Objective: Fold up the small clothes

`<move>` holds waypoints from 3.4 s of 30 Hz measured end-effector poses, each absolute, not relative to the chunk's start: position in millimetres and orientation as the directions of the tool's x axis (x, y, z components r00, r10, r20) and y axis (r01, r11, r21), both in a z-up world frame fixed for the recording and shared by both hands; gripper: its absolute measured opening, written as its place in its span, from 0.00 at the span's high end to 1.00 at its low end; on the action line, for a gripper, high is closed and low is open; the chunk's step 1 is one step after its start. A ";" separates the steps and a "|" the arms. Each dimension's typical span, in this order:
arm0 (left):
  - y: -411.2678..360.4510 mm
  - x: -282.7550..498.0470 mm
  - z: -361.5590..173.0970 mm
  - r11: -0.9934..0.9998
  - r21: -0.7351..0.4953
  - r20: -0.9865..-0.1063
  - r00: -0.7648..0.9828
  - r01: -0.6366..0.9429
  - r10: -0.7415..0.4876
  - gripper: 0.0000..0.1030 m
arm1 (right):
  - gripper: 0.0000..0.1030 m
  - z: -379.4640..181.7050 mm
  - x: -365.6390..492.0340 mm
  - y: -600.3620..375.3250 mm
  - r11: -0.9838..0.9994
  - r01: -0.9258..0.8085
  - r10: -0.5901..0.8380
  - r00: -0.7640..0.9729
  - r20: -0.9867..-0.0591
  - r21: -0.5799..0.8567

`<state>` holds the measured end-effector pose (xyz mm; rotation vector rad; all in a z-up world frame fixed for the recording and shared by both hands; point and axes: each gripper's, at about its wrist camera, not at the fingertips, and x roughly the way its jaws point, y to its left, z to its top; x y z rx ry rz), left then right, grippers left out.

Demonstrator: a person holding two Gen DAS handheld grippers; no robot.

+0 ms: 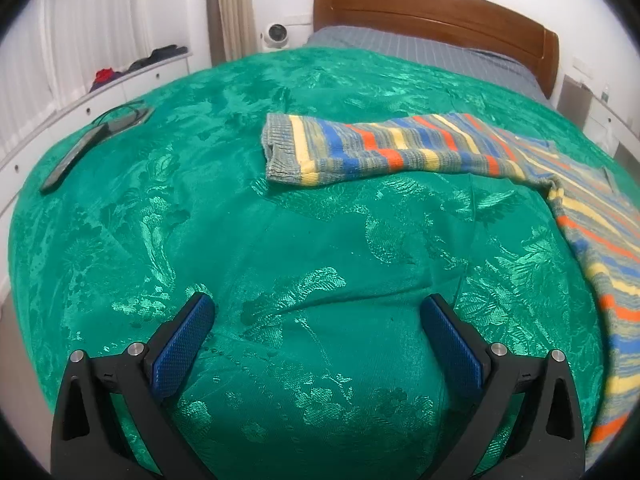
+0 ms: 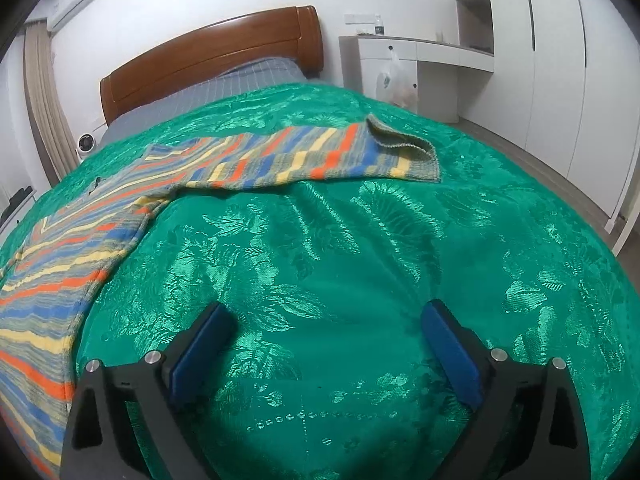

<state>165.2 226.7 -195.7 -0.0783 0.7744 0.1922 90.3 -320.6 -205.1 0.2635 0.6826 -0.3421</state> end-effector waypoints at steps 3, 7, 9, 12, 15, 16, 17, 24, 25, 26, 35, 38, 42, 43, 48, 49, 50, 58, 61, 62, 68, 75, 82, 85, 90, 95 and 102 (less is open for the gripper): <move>227.5 165.4 -195.6 0.979 0.001 -0.700 0.699 -0.202 0.145 0.00 | 0.05 -206.4 92.0 -320.9 0.913 0.388 -0.218 0.727 -0.651 0.127; 225.5 163.9 -195.1 0.980 0.002 -0.699 0.700 -0.200 0.145 0.00 | 0.04 -207.6 93.5 -319.6 0.914 0.386 -0.221 0.727 -0.650 0.122; 225.8 164.0 -195.1 0.980 0.003 -0.699 0.700 -0.200 0.145 0.00 | 0.04 -207.8 93.7 -319.4 0.914 0.386 -0.221 0.727 -0.650 0.122; 225.3 164.1 -195.4 0.980 0.003 -0.699 0.700 -0.201 0.145 0.00 | 0.04 -207.8 93.7 -319.2 0.914 0.387 -0.222 0.727 -0.650 0.120; 225.3 164.2 -195.4 0.980 0.003 -0.699 0.700 -0.201 0.145 0.00 | 0.04 -208.0 93.9 -319.2 0.914 0.387 -0.223 0.726 -0.650 0.118; 225.4 164.2 -195.3 0.980 0.003 -0.699 0.700 -0.201 0.146 0.00 | 0.04 -208.0 94.0 -319.2 0.915 0.387 -0.224 0.726 -0.650 0.117; 225.2 164.2 -195.5 0.980 0.003 -0.699 0.700 -0.201 0.146 0.00 | 0.04 -208.0 94.1 -319.1 0.915 0.387 -0.225 0.726 -0.650 0.116; 225.0 164.4 -195.6 0.980 0.003 -0.699 0.700 -0.201 0.146 0.00 | 0.04 -208.1 94.2 -318.7 0.915 0.387 -0.225 0.726 -0.650 0.116; 225.0 164.4 -195.7 0.980 0.002 -0.699 0.700 -0.201 0.146 0.00 | 0.04 -208.1 94.0 -318.5 0.915 0.387 -0.225 0.726 -0.650 0.116; 225.0 164.4 -195.7 0.980 0.002 -0.699 0.700 -0.201 0.146 0.00 | 0.04 -208.1 94.0 -318.6 0.915 0.387 -0.225 0.726 -0.650 0.116; 224.9 164.3 -195.7 0.980 0.003 -0.698 0.701 -0.201 0.146 0.00 | 0.04 -208.1 94.0 -318.0 0.915 0.387 -0.225 0.726 -0.649 0.115; 224.9 164.3 -195.7 0.980 0.003 -0.698 0.701 -0.201 0.146 0.00 | 0.04 -208.2 94.1 -317.9 0.915 0.387 -0.226 0.726 -0.649 0.115; 224.9 164.3 -195.8 0.980 0.003 -0.698 0.701 -0.201 0.146 0.00 | 0.04 -208.2 93.9 -317.5 0.915 0.387 -0.226 0.726 -0.649 0.115; 225.1 164.3 -195.7 0.980 0.003 -0.698 0.701 -0.201 0.146 0.00 | 0.04 -208.2 93.9 -317.4 0.915 0.387 -0.226 0.726 -0.649 0.114; 224.9 164.4 -195.9 0.980 0.003 -0.698 0.701 -0.201 0.146 0.00 | 0.04 -208.3 93.9 -317.1 0.915 0.387 -0.226 0.726 -0.649 0.114; 225.4 164.2 -195.6 0.980 0.003 -0.698 0.701 -0.201 0.146 0.00 | 0.04 -208.3 93.9 -317.0 0.915 0.387 -0.227 0.726 -0.649 0.114; 224.9 164.4 -195.9 0.980 0.003 -0.698 0.701 -0.201 0.146 0.00 | 0.04 -208.3 93.9 -316.9 0.915 0.387 -0.227 0.726 -0.649 0.114; 225.4 164.2 -195.8 0.980 0.003 -0.697 0.702 -0.201 0.146 0.00 | 0.04 -208.4 93.9 -316.4 0.915 0.387 -0.227 0.726 -0.649 0.113; 225.0 164.4 -196.1 0.980 0.004 -0.697 0.702 -0.201 0.147 0.00 | 0.04 -208.4 93.9 -316.2 0.915 0.387 -0.227 0.726 -0.649 0.113; 224.9 164.5 -196.2 0.980 0.003 -0.697 0.702 -0.201 0.146 0.00 | 0.04 -208.4 93.9 -316.2 0.915 0.387 -0.227 0.726 -0.649 0.113; 224.9 164.7 -196.4 0.980 0.004 -0.697 0.702 -0.201 0.147 0.00 | 0.04 -208.2 93.7 -315.7 0.915 0.387 -0.228 0.726 -0.649 0.112; 224.8 164.9 -196.5 0.980 0.004 -0.696 0.702 -0.201 0.147 0.00 | 0.04 -208.3 93.7 -315.2 0.915 0.388 -0.228 0.726 -0.649 0.112; 225.0 165.1 -196.6 0.980 0.004 -0.696 0.703 -0.201 0.147 0.00 | 0.04 -208.4 93.8 -314.7 0.915 0.388 -0.229 0.726 -0.649 0.111; 225.0 165.1 -196.6 0.980 0.004 -0.696 0.703 -0.201 0.147 0.00 | 0.04 -208.5 93.8 -314.5 0.915 0.388 -0.229 0.726 -0.649 0.111; 224.8 165.2 -196.7 0.980 0.004 -0.696 0.703 -0.201 0.147 0.00 | 0.04 -208.6 94.0 -314.4 0.915 0.388 -0.229 0.726 -0.649 0.110; 224.9 165.2 -196.8 0.980 0.004 -0.696 0.703 -0.200 0.147 0.00 | 0.04 -208.6 93.9 -314.0 0.915 0.388 -0.230 0.726 -0.649 0.109; 225.0 165.2 -196.8 0.980 0.005 -0.695 0.703 -0.200 0.147 0.00 | 0.04 -208.6 93.8 -313.4 0.915 0.388 -0.230 0.726 -0.648 0.109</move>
